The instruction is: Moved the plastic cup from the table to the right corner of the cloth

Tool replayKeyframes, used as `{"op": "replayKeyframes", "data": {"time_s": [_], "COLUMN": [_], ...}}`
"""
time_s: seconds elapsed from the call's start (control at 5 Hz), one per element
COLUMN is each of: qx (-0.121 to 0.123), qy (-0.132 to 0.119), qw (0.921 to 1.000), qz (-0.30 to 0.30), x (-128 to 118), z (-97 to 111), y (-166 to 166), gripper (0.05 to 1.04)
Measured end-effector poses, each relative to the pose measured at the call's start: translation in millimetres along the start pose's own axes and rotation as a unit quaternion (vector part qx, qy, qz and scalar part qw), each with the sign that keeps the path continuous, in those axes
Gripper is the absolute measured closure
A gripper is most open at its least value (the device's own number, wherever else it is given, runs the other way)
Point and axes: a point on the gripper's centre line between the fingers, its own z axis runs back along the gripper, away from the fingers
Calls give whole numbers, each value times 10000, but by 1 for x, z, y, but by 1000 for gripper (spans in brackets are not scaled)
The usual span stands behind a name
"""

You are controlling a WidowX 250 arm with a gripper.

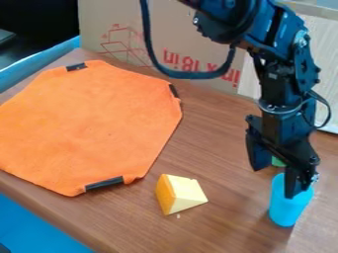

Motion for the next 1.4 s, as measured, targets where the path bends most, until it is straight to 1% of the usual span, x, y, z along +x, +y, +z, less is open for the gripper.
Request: {"op": "replayKeyframes", "data": {"time_s": [0.2,0.4,0.6,0.8,1.0,1.2,1.4], "qx": [61,82,60,-41,-125,-134,-16], "qy": [69,15,42,51,-234,-506,-729], "qw": [9999,9997,9995,9993,9986,9960,9886], "qz": [89,230,322,370,448,723,1320], "x": [-2,-3,-9,-15,-17,-25,-41], "z": [-12,-19,-22,-17,14,51,79], "y": [4,8,11,11,15,37,80], "gripper": [110,378,684,909,993,997,997]}}
